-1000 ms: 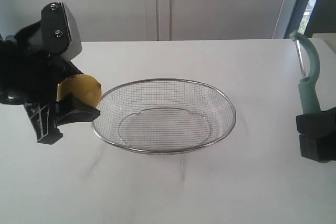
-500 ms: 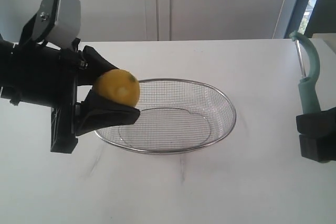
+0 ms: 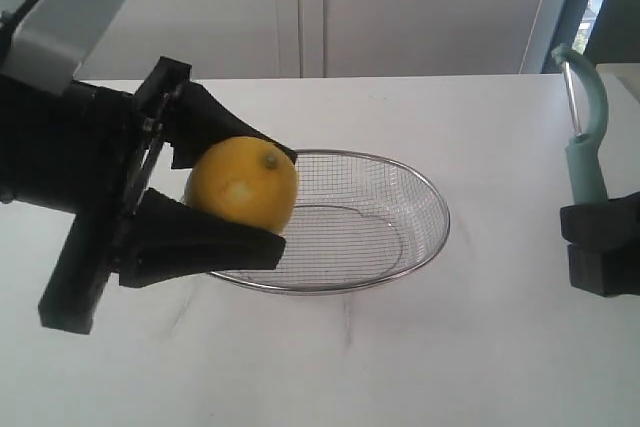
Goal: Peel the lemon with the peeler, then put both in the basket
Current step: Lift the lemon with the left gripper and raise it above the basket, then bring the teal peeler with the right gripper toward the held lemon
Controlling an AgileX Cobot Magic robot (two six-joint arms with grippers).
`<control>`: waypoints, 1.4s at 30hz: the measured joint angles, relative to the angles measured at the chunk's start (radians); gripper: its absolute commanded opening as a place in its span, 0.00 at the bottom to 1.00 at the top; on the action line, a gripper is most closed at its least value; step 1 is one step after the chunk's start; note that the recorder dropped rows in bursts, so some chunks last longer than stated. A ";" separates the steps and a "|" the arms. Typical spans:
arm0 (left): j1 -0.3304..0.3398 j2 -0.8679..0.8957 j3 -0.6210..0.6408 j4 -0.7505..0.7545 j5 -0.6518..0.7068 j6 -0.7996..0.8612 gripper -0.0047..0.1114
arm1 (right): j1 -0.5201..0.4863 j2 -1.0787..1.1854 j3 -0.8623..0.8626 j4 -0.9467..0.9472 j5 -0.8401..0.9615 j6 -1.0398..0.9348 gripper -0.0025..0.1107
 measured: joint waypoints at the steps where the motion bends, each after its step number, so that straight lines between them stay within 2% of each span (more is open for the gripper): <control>1: 0.045 0.033 0.000 -0.041 0.073 0.028 0.04 | 0.000 0.000 0.000 0.000 -0.004 0.000 0.02; 3: 0.126 0.091 0.000 -0.118 0.170 0.069 0.04 | 0.000 0.000 0.000 0.002 -0.006 0.000 0.02; 4: 0.154 0.107 0.000 -0.150 0.171 0.083 0.04 | 0.000 0.000 0.000 0.004 -0.008 0.000 0.02; 5: 0.217 0.147 0.000 -0.196 0.171 0.093 0.04 | 0.000 0.000 0.000 0.003 -0.008 0.000 0.02; 6: 0.250 0.170 0.000 -0.206 0.171 0.097 0.04 | 0.000 0.000 0.000 0.003 -0.008 0.006 0.02; 8: 0.269 0.191 0.000 -0.213 0.171 0.098 0.04 | 0.000 0.000 0.000 0.004 -0.008 0.036 0.02; 12: 0.269 0.203 0.000 -0.234 0.171 0.100 0.04 | 0.000 0.019 0.000 0.006 -0.032 0.075 0.02; 17: 0.269 0.203 0.000 -0.236 0.171 0.102 0.04 | 0.000 0.264 -0.039 -0.036 -0.085 0.016 0.02; 20: 0.269 0.203 0.000 -0.233 0.171 0.102 0.04 | 0.000 0.446 -0.148 -0.040 -0.071 -0.082 0.02; 27: 0.269 0.203 0.000 -0.224 0.171 0.104 0.04 | 0.000 0.694 -0.358 -0.015 0.035 -0.209 0.02; 30: 0.269 0.203 0.000 -0.210 0.171 0.104 0.04 | 0.000 0.777 -0.403 0.075 0.054 -0.290 0.02; 35: 0.269 0.203 0.000 -0.200 0.171 0.104 0.04 | 0.000 0.866 -0.409 0.337 0.056 -0.466 0.02; 42: 0.269 0.203 0.000 -0.200 0.171 0.104 0.04 | 0.000 0.872 -0.409 0.618 0.114 -0.610 0.02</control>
